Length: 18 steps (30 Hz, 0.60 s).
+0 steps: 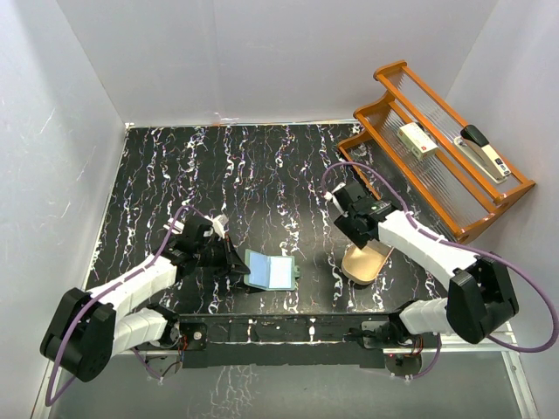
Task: Put the credit cards into the card holder
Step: Pick up the credit card from the storage box.
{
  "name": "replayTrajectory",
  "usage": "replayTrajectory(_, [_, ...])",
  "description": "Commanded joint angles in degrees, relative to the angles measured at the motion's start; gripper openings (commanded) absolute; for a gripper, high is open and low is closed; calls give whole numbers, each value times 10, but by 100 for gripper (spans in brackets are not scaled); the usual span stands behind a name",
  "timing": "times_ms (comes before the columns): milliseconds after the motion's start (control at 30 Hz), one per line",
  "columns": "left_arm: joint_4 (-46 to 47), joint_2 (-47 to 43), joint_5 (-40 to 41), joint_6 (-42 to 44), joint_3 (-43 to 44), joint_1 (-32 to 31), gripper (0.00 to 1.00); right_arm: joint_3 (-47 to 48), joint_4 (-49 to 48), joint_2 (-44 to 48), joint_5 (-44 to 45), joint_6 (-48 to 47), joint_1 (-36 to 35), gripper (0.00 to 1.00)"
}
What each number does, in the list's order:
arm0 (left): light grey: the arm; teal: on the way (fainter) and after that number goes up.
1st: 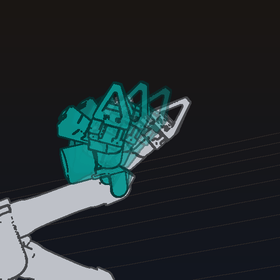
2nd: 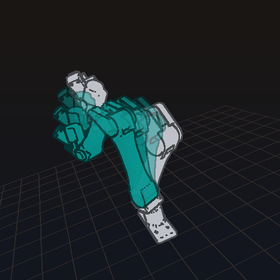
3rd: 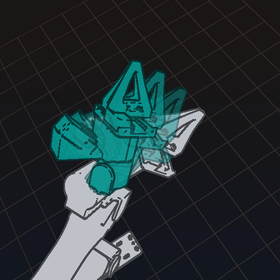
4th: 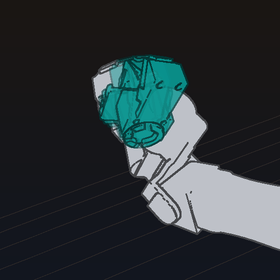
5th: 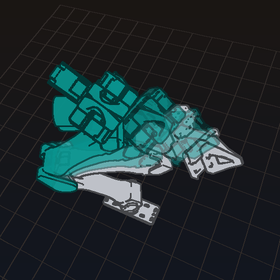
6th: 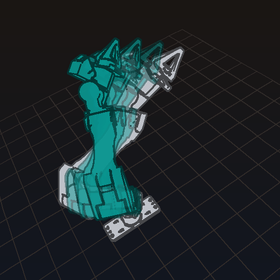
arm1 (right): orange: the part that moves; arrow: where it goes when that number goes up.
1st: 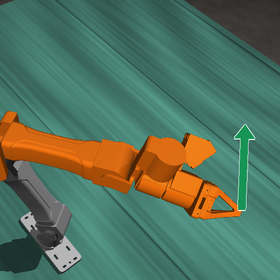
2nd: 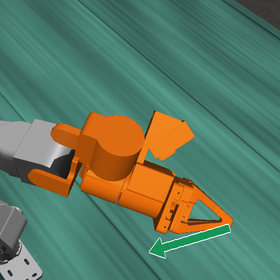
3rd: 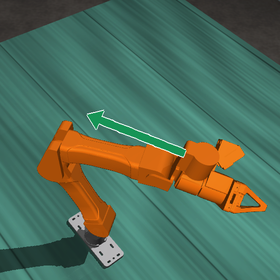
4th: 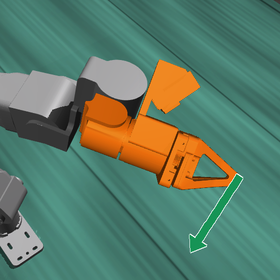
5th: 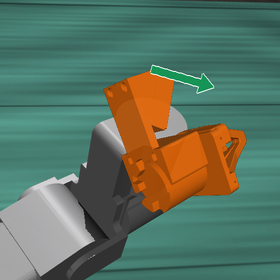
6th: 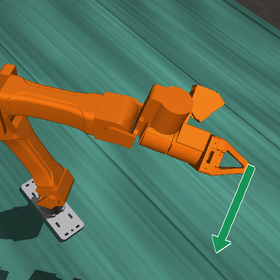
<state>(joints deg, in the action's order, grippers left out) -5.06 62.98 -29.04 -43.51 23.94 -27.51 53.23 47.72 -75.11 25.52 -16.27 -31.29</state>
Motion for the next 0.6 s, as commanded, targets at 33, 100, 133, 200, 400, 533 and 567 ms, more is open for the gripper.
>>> replayTrajectory(33, [-8, -26, -17, -1, 4, -2, 0, -16, -83, -10, 19, -43, 48, 66])
replayTrajectory(100, [-7, -30, -17, -1, 0, -2, 0, -15, -85, -22, 11, -40, 50, 66])
replayTrajectory(133, [-7, -30, -16, -1, -1, -2, 0, -19, -92, -24, 8, -39, 50, 66])
replayTrajectory(200, [-7, -27, -15, -2, -3, -2, 0, -30, -106, -24, 16, -38, 50, 66])
replayTrajectory(400, [18, -18, -29, -13, -17, -2, 0, -56, -150, -19, 32, -40, 52, 71])
replayTrajectory(533, [16, -8, -31, -7, -11, -2, 0, -78, -166, -15, 32, -43, 53, 73])
replayTrajectory(567, [16, -7, -31, -6, -10, -1, 0, -86, -174, -13, 40, -45, 52, 73])
